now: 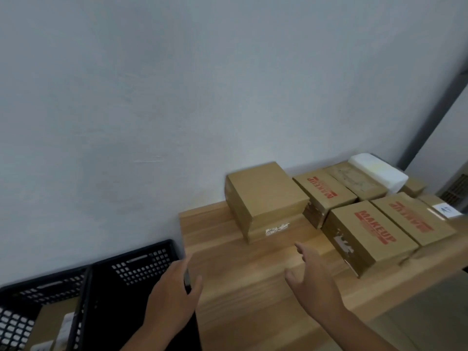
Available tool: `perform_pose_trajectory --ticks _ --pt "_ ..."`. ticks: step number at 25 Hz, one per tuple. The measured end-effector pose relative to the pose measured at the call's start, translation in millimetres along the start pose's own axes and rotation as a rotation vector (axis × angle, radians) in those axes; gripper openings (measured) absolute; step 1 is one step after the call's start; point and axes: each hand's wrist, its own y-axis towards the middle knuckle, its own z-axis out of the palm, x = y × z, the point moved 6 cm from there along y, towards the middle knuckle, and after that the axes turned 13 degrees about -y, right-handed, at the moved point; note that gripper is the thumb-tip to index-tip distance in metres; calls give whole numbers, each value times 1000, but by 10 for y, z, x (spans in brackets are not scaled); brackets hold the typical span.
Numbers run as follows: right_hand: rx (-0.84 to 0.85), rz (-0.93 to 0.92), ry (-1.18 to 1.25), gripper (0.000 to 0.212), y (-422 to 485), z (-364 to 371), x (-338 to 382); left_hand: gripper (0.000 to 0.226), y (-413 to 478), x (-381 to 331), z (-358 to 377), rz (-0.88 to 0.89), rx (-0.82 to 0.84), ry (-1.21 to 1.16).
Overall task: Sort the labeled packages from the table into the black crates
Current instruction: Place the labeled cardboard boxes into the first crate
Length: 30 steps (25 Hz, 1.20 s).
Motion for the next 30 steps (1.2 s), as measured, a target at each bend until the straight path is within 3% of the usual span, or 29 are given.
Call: perform_pose_trajectory --ticks 5,11,18,22,25,30 --pt "-27 -111 -24 67 459 -201 -167 61 293 -467 369 73 -30 -5" --pt "-24 -119 -52 66 920 -274 -320 62 742 -849 638 187 -79 59" --pt "104 -80 -46 68 1733 0 -551 59 1273 -976 1091 56 -40 69" --pt "107 -71 32 65 2455 52 -708 58 1600 -1012 1242 -130 -75 24" --pt "121 -13 95 76 2989 184 -888 64 1885 -1016 1440 -247 -88 -38" --pt "367 126 226 91 3445 591 -1183 78 2085 -945 1908 -335 -72 -119"
